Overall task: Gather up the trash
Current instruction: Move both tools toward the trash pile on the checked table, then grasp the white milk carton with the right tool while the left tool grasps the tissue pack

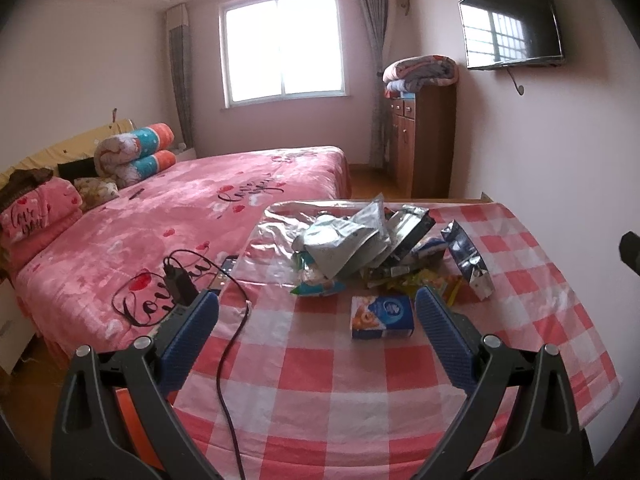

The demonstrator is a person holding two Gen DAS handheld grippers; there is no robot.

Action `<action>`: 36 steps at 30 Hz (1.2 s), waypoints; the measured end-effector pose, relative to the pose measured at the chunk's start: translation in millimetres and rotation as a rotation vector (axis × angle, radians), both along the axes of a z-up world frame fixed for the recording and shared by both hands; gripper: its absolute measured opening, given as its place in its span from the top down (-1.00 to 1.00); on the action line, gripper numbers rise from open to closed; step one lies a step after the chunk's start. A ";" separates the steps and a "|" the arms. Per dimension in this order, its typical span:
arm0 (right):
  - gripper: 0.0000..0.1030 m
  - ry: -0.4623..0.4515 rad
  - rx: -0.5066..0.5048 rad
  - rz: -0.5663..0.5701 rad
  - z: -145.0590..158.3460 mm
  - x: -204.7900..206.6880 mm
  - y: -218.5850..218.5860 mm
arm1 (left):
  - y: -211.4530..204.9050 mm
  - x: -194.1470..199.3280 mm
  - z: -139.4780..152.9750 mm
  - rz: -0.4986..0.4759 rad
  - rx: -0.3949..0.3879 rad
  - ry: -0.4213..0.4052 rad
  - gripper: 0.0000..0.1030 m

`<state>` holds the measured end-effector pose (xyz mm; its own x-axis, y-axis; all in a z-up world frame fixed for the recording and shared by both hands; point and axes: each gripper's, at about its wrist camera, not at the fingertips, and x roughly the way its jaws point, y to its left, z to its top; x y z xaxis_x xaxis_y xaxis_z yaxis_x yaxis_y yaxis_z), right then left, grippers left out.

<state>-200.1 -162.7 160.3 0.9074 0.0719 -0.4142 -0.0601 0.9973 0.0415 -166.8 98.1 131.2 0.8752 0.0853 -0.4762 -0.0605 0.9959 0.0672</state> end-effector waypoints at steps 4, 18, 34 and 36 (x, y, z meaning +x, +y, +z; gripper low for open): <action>-0.90 0.063 0.063 0.035 -14.8 14.1 -5.3 | 3.0 -0.7 -5.4 -0.063 0.039 -0.036 -0.92; -0.88 0.230 0.204 0.115 -61.4 63.2 -9.3 | 19.4 47.2 -46.9 -0.191 -0.067 0.141 -0.92; -0.49 0.331 0.287 0.193 -93.9 124.5 -17.0 | -39.6 121.1 -107.2 -0.238 -0.039 0.331 -0.88; -0.49 0.336 0.292 0.201 -96.1 134.6 -17.4 | -40.2 125.5 -110.1 -0.228 -0.043 0.340 -0.72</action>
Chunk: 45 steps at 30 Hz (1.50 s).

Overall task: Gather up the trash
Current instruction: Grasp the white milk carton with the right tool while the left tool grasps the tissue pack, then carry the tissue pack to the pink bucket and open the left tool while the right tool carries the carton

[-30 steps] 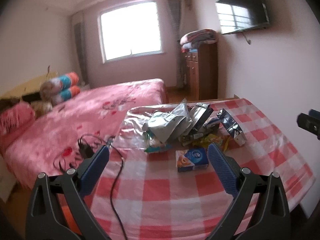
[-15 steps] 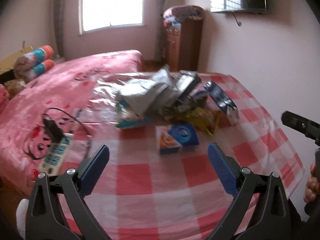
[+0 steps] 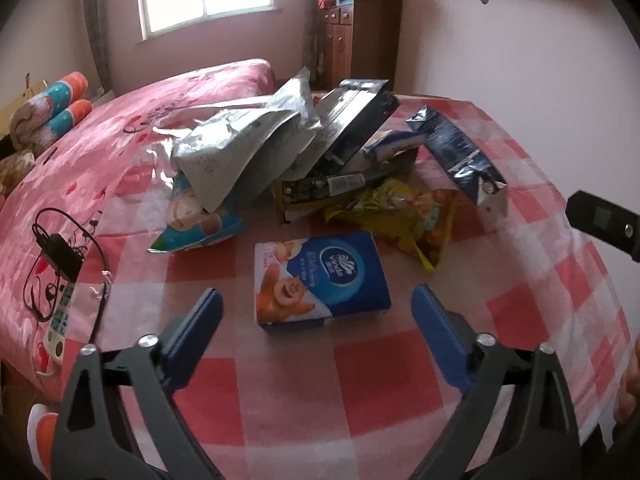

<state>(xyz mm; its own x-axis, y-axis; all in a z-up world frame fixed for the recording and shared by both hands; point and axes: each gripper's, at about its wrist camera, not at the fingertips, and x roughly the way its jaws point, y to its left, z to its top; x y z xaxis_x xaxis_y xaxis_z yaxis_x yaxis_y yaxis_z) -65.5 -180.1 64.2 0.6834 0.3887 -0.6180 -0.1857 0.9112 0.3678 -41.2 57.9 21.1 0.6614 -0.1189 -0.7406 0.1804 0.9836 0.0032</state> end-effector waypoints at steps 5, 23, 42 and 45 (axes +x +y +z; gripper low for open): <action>-0.48 0.047 0.051 -0.020 -9.5 31.7 -8.8 | 2.3 10.3 -6.5 0.018 -0.025 0.029 -0.59; -0.29 0.218 0.311 -0.042 -47.3 99.4 -21.6 | 6.2 15.1 -11.0 0.036 -0.095 0.027 -0.42; -0.28 0.210 0.310 -0.061 -52.6 82.5 -19.2 | 18.9 -2.5 12.1 0.065 -0.140 -0.029 -0.42; -0.28 0.200 0.300 -0.054 -51.5 73.8 -18.2 | 22.7 -5.9 15.4 0.070 -0.145 -0.033 -0.42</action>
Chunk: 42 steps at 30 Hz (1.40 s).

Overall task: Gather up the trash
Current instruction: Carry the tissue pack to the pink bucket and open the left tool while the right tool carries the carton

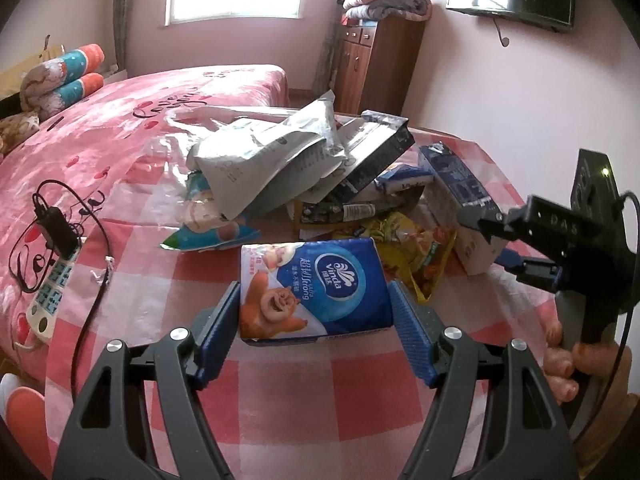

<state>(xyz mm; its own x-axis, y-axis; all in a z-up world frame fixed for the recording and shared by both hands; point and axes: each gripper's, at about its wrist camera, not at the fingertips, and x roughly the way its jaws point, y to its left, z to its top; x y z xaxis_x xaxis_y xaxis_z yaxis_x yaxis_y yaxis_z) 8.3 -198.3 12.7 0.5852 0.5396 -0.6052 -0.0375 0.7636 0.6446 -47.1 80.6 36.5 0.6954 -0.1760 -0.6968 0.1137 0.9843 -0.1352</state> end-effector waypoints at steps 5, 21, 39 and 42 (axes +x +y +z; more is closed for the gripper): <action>-0.28 -0.023 -0.029 0.013 5.3 -16.5 4.6 | 7.6 -7.8 7.9 0.009 -0.011 -0.019 -0.42; -0.28 -0.118 -0.140 0.138 33.2 -72.8 50.2 | 44.4 -48.0 25.5 0.067 -0.029 -0.071 -0.42; -0.28 -0.154 -0.185 0.529 44.9 -119.5 201.9 | 141.0 -105.9 24.3 0.253 0.004 -0.063 -0.42; -0.28 -0.159 -0.195 0.602 44.8 -127.8 229.5 | 166.6 -118.9 19.5 0.314 0.015 -0.051 -0.42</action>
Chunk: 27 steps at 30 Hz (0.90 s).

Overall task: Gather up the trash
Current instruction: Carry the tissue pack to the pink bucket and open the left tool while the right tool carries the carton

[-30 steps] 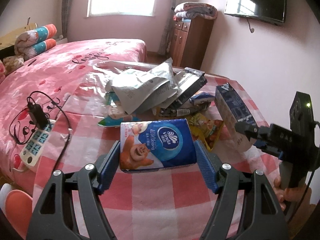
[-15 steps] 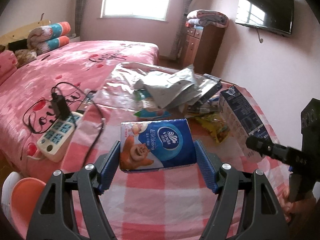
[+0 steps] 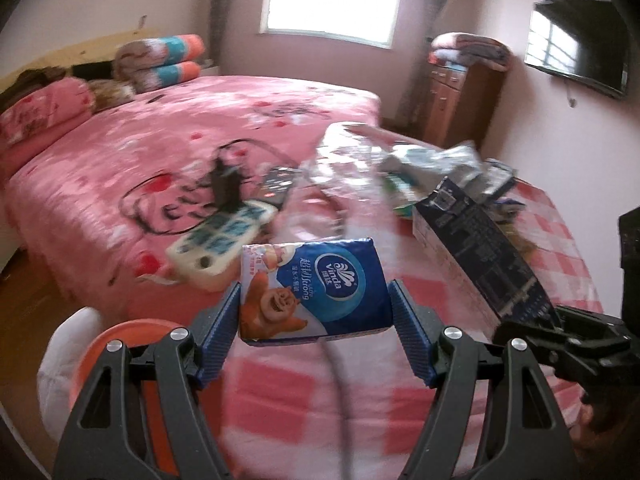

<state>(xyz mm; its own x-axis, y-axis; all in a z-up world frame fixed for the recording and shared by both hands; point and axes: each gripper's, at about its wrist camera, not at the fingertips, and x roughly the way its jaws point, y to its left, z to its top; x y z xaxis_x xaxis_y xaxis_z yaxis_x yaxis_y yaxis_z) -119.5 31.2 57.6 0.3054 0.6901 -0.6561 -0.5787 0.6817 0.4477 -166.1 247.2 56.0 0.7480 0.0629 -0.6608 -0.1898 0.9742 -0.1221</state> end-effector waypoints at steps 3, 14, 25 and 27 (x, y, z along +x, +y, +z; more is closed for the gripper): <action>-0.28 -0.013 -0.028 0.077 0.6 -8.5 28.2 | 28.5 -11.8 -9.2 0.076 0.010 0.024 -0.42; -0.28 -0.045 -0.115 0.268 -9.2 -31.2 106.3 | 108.9 -49.8 -64.0 0.296 0.006 0.163 -0.42; -0.31 -0.033 -0.150 0.401 -23.7 -46.8 171.0 | 132.6 -68.5 -94.9 0.382 0.025 0.218 -0.48; -0.49 -0.012 -0.134 0.412 -26.9 -46.1 174.6 | 136.4 -69.4 -98.1 0.401 0.038 0.230 -0.55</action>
<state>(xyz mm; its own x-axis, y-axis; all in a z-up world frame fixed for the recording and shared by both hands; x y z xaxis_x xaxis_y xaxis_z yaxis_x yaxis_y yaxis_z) -165.6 205.8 30.7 0.0304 0.6652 -0.7461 -0.8192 0.4443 0.3627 -235.5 383.6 -42.1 0.4937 0.3453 -0.7982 -0.5708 0.8211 0.0021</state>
